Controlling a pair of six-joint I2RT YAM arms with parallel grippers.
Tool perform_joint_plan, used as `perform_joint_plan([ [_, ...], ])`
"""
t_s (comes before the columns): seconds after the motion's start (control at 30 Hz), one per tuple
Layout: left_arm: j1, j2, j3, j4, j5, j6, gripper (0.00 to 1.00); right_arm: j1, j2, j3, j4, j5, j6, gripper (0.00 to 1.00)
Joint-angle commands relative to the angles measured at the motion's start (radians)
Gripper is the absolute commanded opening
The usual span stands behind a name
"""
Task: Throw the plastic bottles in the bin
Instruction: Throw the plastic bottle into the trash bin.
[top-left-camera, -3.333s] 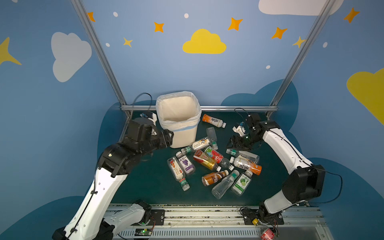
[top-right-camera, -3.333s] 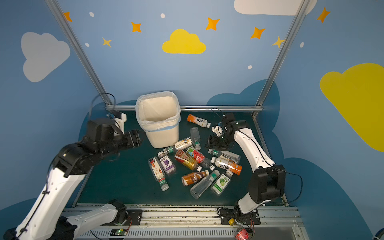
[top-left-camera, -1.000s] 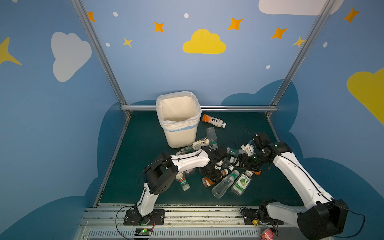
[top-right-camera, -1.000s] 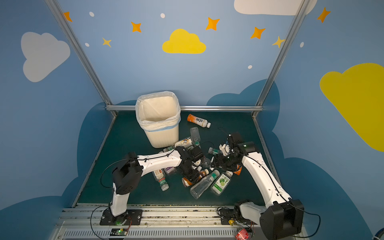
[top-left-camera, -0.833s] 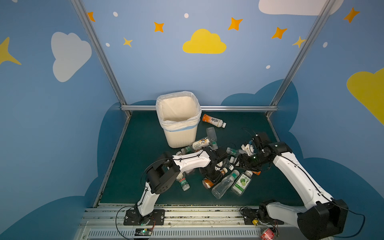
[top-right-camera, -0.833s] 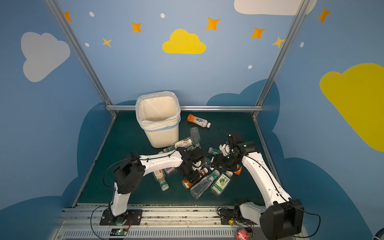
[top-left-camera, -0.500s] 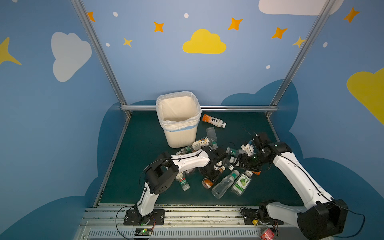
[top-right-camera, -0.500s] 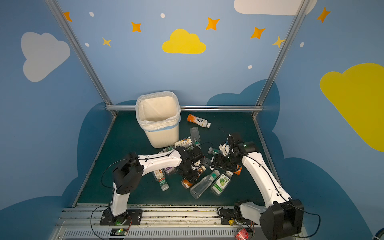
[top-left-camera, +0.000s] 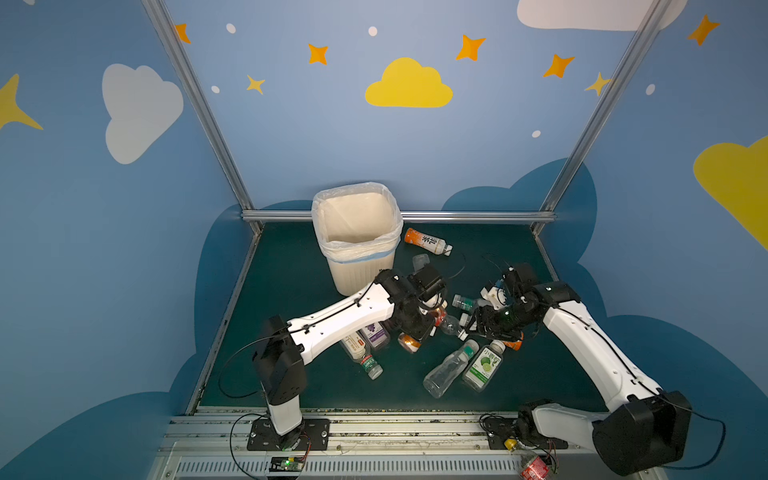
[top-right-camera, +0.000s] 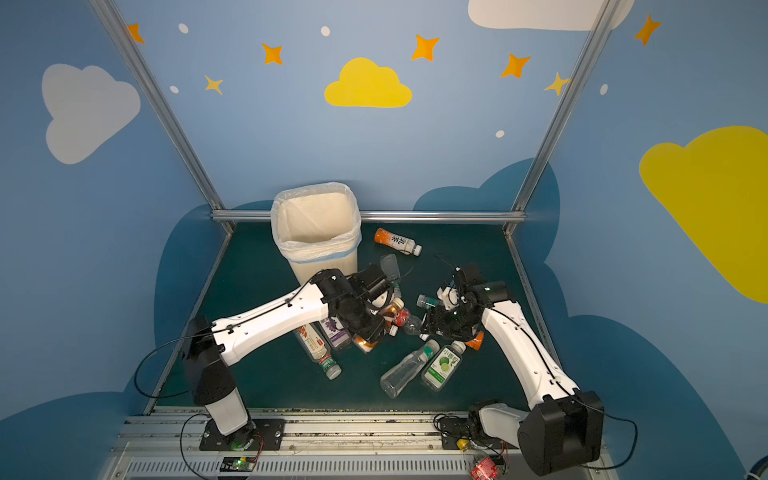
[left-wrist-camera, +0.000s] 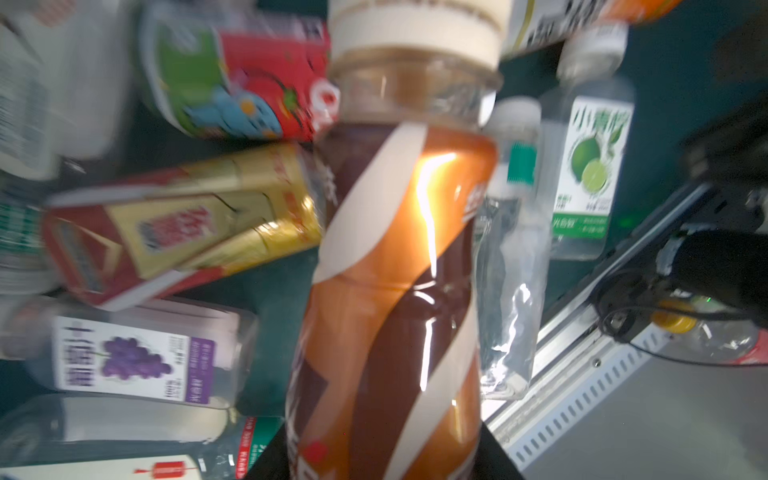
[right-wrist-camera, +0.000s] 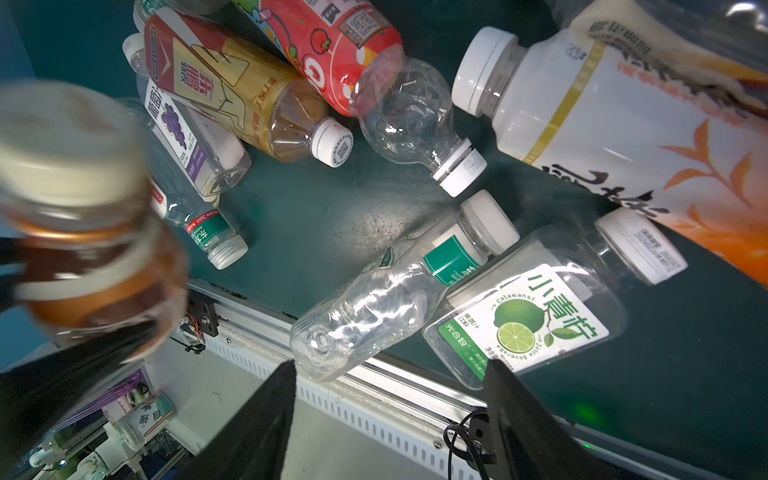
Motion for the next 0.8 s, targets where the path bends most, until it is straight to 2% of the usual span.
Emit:
perform_joint_plan([
  [0.0, 0.061, -0.065, 0.152, -0.092, -0.147, 0.037, 0.54, -0.002, 0.017, 0.05, 0.003, -0.013, -0.021, 0.73],
  [0.07, 0.098, -0.066, 0.267, -0.102, -0.18, 0.081, 0.54, -0.002, 0.027, 0.066, 0.004, -0.013, -0.023, 0.73],
  [0.13, 0.166, -0.034, 0.424, -0.126, -0.159, 0.124, 0.55, -0.002, 0.041, 0.087, 0.0, -0.019, -0.03, 0.73],
  [0.27, 0.352, 0.124, 0.77, -0.132, -0.129, 0.21, 0.57, -0.002, 0.066, 0.124, 0.001, -0.038, -0.037, 0.73],
  [0.3, 0.392, 0.192, 0.89, -0.14, -0.115, 0.219, 0.63, -0.001, 0.069, 0.13, 0.004, -0.047, -0.038, 0.73],
  [0.33, 0.422, 0.256, 1.012, -0.147, -0.109, 0.217, 0.76, -0.002, 0.072, 0.133, 0.007, -0.054, -0.036, 0.73],
  [0.37, 0.448, 0.306, 1.088, -0.137, -0.109, 0.206, 0.96, -0.002, 0.074, 0.136, 0.009, -0.059, -0.037, 0.73],
  [0.4, 0.473, 0.291, 1.044, -0.067, -0.101, 0.174, 1.0, -0.002, 0.076, 0.14, 0.005, -0.058, -0.037, 0.73],
  [0.47, 0.485, 0.273, 1.025, -0.028, -0.105, 0.153, 1.0, -0.002, 0.073, 0.145, -0.007, -0.052, -0.039, 0.73],
  [0.63, 0.438, 0.187, 1.018, -0.126, -0.188, 0.15, 1.0, -0.004, 0.044, 0.106, 0.016, -0.033, -0.024, 0.73],
  [0.7, 0.413, 0.119, 0.962, -0.144, -0.234, 0.143, 1.0, -0.004, 0.052, 0.103, 0.021, -0.033, -0.026, 0.73],
  [0.77, 0.405, 0.016, 0.833, -0.123, -0.252, 0.093, 1.0, -0.003, 0.066, 0.104, 0.03, -0.037, -0.025, 0.73],
])
